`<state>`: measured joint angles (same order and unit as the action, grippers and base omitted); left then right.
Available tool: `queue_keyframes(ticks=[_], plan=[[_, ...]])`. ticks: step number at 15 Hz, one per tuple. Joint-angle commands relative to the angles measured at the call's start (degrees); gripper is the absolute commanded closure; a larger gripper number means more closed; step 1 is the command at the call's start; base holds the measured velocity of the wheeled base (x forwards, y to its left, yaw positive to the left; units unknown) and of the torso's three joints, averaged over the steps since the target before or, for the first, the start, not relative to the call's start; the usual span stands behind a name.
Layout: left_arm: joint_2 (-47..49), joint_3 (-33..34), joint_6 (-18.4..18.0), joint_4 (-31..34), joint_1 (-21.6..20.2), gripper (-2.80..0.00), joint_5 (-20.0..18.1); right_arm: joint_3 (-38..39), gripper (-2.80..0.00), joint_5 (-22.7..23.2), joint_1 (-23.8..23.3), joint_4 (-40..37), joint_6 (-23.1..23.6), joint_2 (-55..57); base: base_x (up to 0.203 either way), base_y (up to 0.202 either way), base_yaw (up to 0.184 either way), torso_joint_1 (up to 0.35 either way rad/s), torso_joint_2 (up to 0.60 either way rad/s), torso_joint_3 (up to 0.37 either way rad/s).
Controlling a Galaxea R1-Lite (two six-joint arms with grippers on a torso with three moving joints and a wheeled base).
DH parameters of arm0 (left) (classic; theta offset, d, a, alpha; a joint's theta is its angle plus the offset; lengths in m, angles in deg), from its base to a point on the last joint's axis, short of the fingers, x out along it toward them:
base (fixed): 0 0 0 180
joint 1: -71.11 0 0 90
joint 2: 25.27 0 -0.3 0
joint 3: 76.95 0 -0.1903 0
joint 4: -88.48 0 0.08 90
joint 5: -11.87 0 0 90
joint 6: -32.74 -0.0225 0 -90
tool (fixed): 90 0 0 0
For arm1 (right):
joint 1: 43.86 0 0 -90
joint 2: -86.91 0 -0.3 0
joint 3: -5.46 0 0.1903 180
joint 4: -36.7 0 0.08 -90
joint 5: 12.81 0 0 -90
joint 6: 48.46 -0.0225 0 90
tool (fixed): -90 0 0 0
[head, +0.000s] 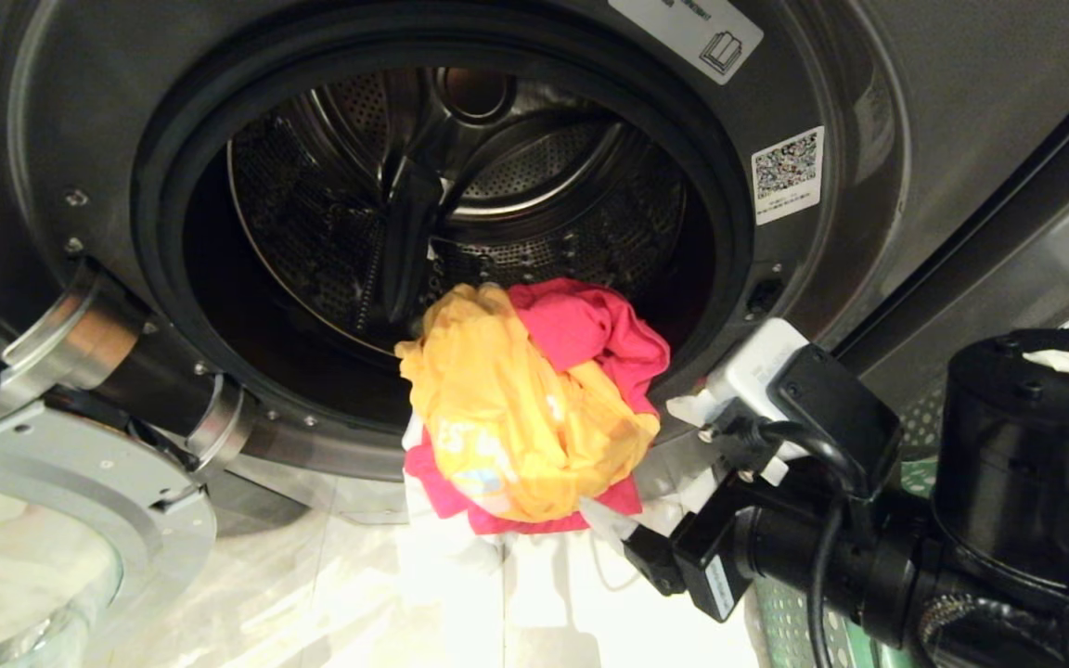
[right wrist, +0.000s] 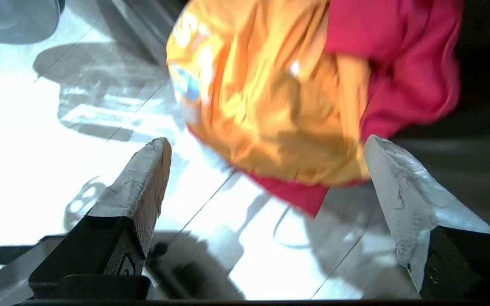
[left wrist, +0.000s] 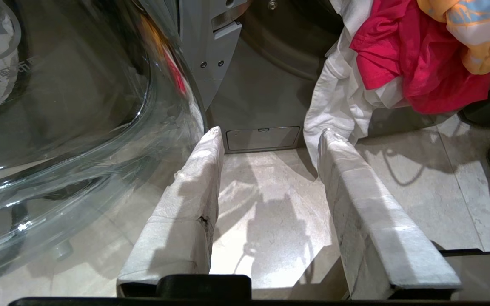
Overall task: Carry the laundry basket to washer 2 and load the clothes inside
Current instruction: Place the clothes into the washing machine
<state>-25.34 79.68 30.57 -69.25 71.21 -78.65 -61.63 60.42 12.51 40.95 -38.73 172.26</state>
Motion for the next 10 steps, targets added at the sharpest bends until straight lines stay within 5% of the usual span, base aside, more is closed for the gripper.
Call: queue_keyframes(ticks=[1,9,10], plan=[[0.1,0.4,0.0,0.0,0.0,0.0,0.0,1.0,-2.8,-0.1,-0.1,-1.1,-2.9,-1.0,0.0,0.0,0.0,0.0,0.0,0.0],[0.1,0.4,-0.1,0.1,0.0,0.0,0.0,6.0,-2.8,0.2,-0.1,-0.2,-4.9,7.6,0.0,0.0,0.0,0.0,0.0,0.0],[0.1,0.4,0.0,0.1,0.0,0.0,0.0,6.3,0.0,0.2,-0.1,-0.2,-5.0,8.3,0.0,0.0,0.0,0.0,0.0,0.0]])
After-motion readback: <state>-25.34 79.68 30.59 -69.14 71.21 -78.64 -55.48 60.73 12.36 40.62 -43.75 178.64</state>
